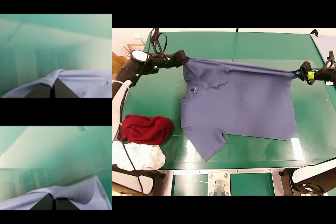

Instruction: Fold the shirts.

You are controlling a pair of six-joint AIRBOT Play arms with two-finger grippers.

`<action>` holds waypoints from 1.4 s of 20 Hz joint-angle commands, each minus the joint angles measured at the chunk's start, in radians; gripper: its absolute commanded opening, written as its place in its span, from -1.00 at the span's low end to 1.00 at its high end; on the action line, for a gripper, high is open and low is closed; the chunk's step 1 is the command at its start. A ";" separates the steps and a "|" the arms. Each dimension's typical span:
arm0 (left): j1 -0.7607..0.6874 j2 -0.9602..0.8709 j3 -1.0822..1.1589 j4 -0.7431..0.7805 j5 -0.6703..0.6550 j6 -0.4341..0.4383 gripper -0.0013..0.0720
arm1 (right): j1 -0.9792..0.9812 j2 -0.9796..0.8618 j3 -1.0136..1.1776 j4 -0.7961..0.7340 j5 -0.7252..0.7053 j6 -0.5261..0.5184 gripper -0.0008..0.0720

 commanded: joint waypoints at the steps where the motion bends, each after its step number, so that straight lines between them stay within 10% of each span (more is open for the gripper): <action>1: 0.000 -0.011 0.034 -0.001 0.086 0.016 -0.91 | 0.016 -0.072 0.132 0.027 -0.011 0.000 -0.94; 9: 0.000 -0.015 0.034 0.087 0.019 0.012 -0.91 | 0.026 -0.085 0.161 -0.015 0.019 0.000 -0.94; 16: 0.000 -0.015 0.029 0.483 -0.277 -0.198 -0.91 | 0.018 -0.085 0.158 -0.342 0.278 0.053 -0.94; 26: 0.000 -0.015 -0.119 0.447 -0.280 -0.222 -0.91 | 0.043 -0.086 0.053 -0.343 0.344 0.053 -0.94; 28: 0.000 -0.015 -0.119 0.420 -0.311 -0.222 -0.91 | 0.042 -0.086 0.056 -0.343 0.401 0.053 -0.67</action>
